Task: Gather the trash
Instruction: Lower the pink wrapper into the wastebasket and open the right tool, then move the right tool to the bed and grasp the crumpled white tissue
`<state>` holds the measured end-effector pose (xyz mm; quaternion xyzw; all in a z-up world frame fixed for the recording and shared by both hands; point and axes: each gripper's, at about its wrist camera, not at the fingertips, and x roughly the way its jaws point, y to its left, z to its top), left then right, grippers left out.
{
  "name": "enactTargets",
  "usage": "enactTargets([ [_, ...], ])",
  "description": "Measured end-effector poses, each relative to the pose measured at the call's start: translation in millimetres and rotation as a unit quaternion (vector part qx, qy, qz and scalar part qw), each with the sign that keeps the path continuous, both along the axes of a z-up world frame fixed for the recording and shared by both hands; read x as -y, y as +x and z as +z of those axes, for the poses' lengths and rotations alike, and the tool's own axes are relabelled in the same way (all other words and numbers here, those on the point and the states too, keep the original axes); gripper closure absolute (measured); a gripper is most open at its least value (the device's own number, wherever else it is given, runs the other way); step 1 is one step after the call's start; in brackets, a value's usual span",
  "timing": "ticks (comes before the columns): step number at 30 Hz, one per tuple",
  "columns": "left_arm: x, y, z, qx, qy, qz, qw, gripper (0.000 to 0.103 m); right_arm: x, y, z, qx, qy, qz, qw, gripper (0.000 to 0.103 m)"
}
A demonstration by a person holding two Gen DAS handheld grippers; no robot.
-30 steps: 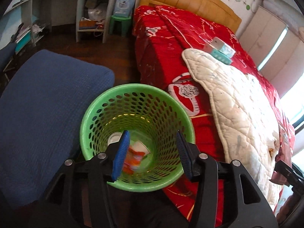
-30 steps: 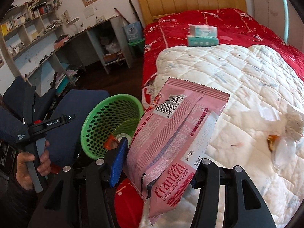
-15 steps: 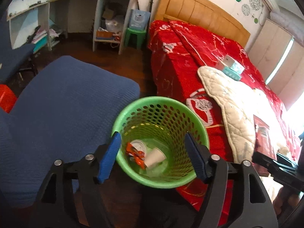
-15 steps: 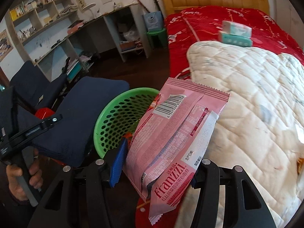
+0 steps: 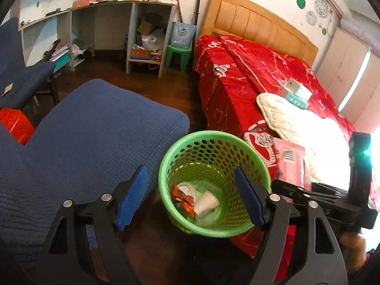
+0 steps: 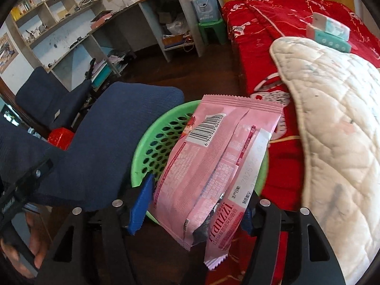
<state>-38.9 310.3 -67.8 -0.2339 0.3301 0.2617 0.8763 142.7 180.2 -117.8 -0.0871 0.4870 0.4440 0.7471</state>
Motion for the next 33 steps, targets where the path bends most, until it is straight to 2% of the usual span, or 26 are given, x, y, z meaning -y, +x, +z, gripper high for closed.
enactTargets([
  [6,3.1,2.8,1.0,-0.013,0.01,-0.003,0.9999,0.023,-6.8,-3.4,0.3,-0.001,0.006,0.005,1.0,0.027],
  [13,11.6,8.2,5.5,-0.009,0.009,-0.022,0.9997,0.013,11.1,-0.2,4.2,-0.001,0.016,-0.007,1.0,0.025],
  [16,18.7,11.3,7.2,-0.008,0.011,-0.033,0.9994,0.013,24.2,0.0,10.0,0.004,0.02,-0.015,1.0,0.024],
  [24,40.6,25.4,12.2,-0.007,0.013,-0.055,0.9984,0.013,76.1,4.3,31.5,0.042,0.031,-0.051,0.997,0.018],
  [33,80.9,50.5,21.7,-0.007,0.033,-0.095,0.9949,0.013,162.5,26.3,49.9,0.068,0.032,-0.134,0.988,0.016],
])
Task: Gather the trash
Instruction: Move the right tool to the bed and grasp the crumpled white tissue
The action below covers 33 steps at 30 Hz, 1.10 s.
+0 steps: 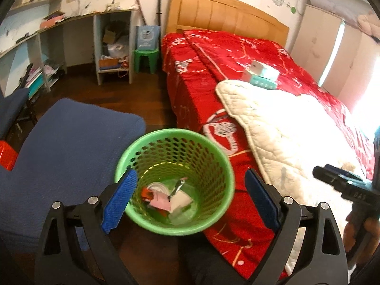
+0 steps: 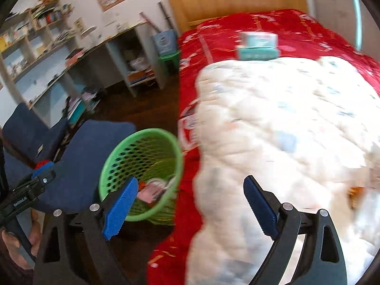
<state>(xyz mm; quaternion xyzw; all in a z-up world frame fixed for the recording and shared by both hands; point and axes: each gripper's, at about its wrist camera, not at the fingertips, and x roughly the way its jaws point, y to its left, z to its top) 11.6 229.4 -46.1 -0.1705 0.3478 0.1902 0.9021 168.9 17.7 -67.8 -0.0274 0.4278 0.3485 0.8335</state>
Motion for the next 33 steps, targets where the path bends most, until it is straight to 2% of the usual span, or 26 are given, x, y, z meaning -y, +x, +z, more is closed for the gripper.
enactTargets([
  [11,52.4,32.4,9.5,0.0,0.004,-0.068,0.9977,0.013,118.0,37.0,19.7,0.035,-0.021,-0.121,0.992,0.016],
  [19,88.7,57.4,11.1,-0.005,0.006,-0.118,0.993,0.013,193.2,69.3,10.0,0.033,-0.048,-0.197,0.979,0.016],
  [25,112.7,76.1,9.4,-0.012,0.015,-0.145,0.9893,0.013,220.0,90.9,-7.5,0.013,-0.056,-0.217,0.974,0.016],
  [33,138.4,96.1,7.4,-0.02,0.035,-0.175,0.9838,0.013,219.0,110.5,-24.3,0.0,-0.06,-0.216,0.975,0.023],
])
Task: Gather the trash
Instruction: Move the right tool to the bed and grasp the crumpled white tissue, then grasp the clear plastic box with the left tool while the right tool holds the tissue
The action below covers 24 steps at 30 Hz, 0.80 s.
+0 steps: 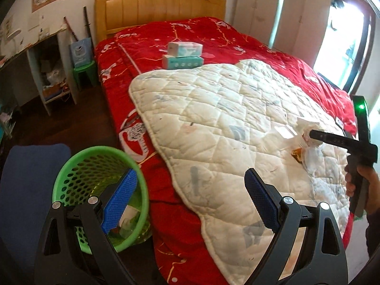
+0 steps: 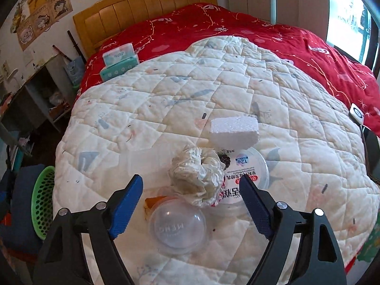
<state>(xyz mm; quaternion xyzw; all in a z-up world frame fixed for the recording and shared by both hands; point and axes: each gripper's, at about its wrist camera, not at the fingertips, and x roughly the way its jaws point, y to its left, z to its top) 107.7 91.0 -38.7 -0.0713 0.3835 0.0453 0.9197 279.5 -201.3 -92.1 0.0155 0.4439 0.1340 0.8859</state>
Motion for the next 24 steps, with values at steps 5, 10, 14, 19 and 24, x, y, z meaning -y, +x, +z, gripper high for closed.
enactTargets([
  [5,15.0,14.8,-1.9,-0.004,0.006,-0.026,0.9996,0.013,-0.8,10.3,-8.8,-0.012,0.001,-0.005,1.0,0.032],
  [10,38.0,31.6,-3.6,-0.002,0.012,-0.06,0.9981,0.013,-0.8,13.0,-11.4,-0.017,-0.005,-0.004,1.0,0.05],
  [14,58.7,47.4,-7.3,-0.005,0.017,-0.09,0.9957,0.013,5.4,9.8,-7.9,-0.011,0.002,-0.004,1.0,0.056],
  [19,86.7,70.9,-15.1,-0.005,0.025,-0.137,0.9902,0.013,12.3,2.0,2.1,0.003,0.008,0.001,1.0,0.057],
  [24,109.3,99.8,-26.0,-0.011,0.031,-0.183,0.9826,0.013,23.8,-9.6,18.4,0.022,0.017,0.006,1.0,0.057],
])
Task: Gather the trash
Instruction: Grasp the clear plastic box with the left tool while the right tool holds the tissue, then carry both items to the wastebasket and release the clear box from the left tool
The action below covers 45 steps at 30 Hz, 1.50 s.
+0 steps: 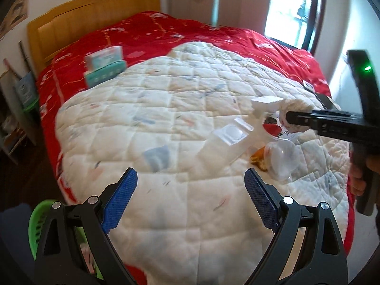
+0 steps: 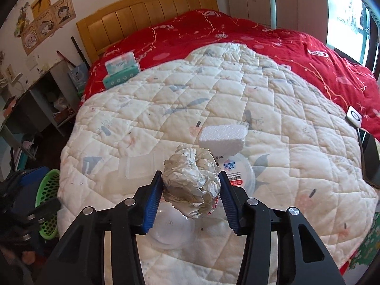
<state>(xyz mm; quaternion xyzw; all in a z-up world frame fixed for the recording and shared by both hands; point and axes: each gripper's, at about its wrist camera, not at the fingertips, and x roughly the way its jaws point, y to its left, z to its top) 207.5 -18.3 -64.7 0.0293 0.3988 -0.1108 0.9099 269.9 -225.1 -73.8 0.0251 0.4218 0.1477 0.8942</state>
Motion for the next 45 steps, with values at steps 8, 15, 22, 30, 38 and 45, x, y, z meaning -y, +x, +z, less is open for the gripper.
enactTargets([
  [8,28.7,40.4,-20.4,-0.015,0.01,-0.055,0.9983,0.015,24.7,-15.9,14.0,0.019,0.006,-0.003,1.0,0.057],
  [15,49.3,69.7,-38.4,-0.032,0.019,-0.101,0.9942,0.016,40.0,-20.6,10.4,0.016,0.011,-0.009,1.0,0.057],
  [22,57.9,89.0,-52.3,-0.05,0.005,-0.135,0.9896,0.022,46.4,-20.0,1.5,0.008,0.012,-0.013,1.0,0.057],
  [30,60.2,90.2,-57.7,-0.052,-0.013,-0.14,0.9887,0.046,46.0,-19.9,-3.8,0.003,0.014,-0.013,1.0,0.057],
  [38,37.2,60.4,-31.7,-0.032,-0.039,-0.099,0.9938,0.047,31.2,-33.3,4.3,0.008,0.024,-0.001,1.0,0.057],
  [45,-0.9,14.4,-4.6,-0.014,-0.041,-0.053,0.9976,0.047,-0.4,-54.4,13.8,0.013,0.034,0.029,0.999,0.057],
])
